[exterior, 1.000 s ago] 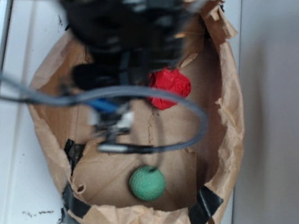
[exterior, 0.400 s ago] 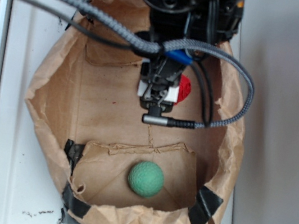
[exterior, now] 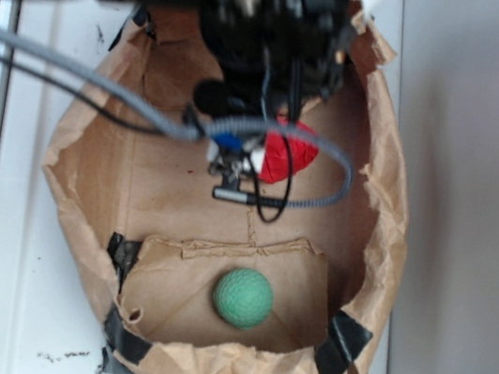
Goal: Grab the red paper.
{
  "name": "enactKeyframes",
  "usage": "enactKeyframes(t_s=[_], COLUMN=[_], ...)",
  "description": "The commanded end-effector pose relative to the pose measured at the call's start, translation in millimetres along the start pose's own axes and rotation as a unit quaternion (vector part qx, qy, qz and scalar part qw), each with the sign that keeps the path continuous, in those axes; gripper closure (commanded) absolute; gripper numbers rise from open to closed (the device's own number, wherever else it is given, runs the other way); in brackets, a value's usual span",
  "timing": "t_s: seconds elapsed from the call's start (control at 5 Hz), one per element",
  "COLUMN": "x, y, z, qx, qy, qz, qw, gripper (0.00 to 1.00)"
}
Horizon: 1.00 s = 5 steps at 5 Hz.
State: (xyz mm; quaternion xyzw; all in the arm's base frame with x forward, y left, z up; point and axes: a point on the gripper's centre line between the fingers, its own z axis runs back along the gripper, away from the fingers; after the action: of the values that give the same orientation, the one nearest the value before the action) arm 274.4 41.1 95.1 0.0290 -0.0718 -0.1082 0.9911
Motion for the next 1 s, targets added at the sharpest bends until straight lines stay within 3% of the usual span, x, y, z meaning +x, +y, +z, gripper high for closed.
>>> enactKeyframes(t_s=[0.0,0.2,0.4,0.6,0.8], x=[27,43,47,41,44], y=[-3,13,12,7,10], z=[-30,-40,-54,-68,-64], qx=[-0.016,-0.018,-0.003,0.010,0.025], qy=[0.007,0.006,0.016,0.021,0.010], qz=[-0.033,-0.017,-0.024,-0.030,-0.025], qw=[0.999,1.000,1.000,0.999,0.999], gripper=[0.00,0.00,0.00,1.00,1.00])
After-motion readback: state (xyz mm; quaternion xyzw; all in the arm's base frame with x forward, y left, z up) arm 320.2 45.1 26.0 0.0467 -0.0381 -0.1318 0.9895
